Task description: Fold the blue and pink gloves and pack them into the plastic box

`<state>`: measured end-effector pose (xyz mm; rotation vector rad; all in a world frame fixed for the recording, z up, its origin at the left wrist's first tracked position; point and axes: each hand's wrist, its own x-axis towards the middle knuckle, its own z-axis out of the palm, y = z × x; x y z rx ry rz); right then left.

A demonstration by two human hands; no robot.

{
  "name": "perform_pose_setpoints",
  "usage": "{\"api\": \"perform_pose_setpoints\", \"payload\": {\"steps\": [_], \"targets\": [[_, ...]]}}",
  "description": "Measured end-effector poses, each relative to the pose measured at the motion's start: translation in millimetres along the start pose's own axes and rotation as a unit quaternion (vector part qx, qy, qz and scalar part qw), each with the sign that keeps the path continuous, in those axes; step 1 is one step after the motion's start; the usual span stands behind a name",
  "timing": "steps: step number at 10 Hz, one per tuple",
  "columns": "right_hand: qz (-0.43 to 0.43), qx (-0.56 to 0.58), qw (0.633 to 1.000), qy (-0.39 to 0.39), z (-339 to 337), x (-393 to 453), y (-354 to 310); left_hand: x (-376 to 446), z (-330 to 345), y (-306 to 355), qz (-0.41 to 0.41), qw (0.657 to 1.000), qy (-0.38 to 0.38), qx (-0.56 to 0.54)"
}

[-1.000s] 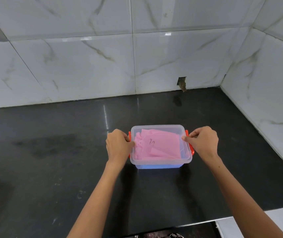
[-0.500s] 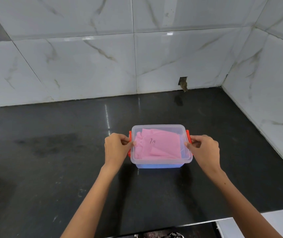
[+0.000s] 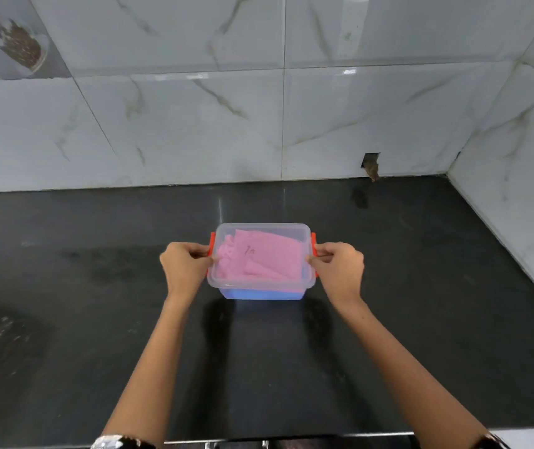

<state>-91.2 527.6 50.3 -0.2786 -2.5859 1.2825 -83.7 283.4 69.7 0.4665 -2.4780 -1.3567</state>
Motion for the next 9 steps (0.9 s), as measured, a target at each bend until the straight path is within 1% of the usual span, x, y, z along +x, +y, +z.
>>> {"api": "perform_pose_setpoints", "payload": {"steps": [1, 2, 7, 8, 9], "targets": [[-0.005, -0.004, 1.000, -0.019, 27.3, 11.5, -21.0, 19.4, -13.7, -9.1, -0.027, 0.999, 0.028, 0.004], [-0.004, -0.004, 1.000, -0.022, 42.9, 17.9, -30.8, 31.2, -19.7, -15.1, -0.039, 0.999, 0.037, 0.004], [-0.003, -0.018, 1.000, -0.006, 49.8, 14.7, -30.9, 34.7, -16.7, -20.6, -0.033, 0.999, 0.039, 0.003], [-0.028, -0.052, 0.998, -0.009, 51.5, 14.2, -26.9, 31.7, -17.4, -19.7, -0.022, 0.999, 0.029, 0.021], [-0.064, -0.061, 0.996, 0.015, 45.4, 8.1, -28.5, 26.7, -21.5, -16.9, 0.001, 0.999, 0.011, 0.045]]}}
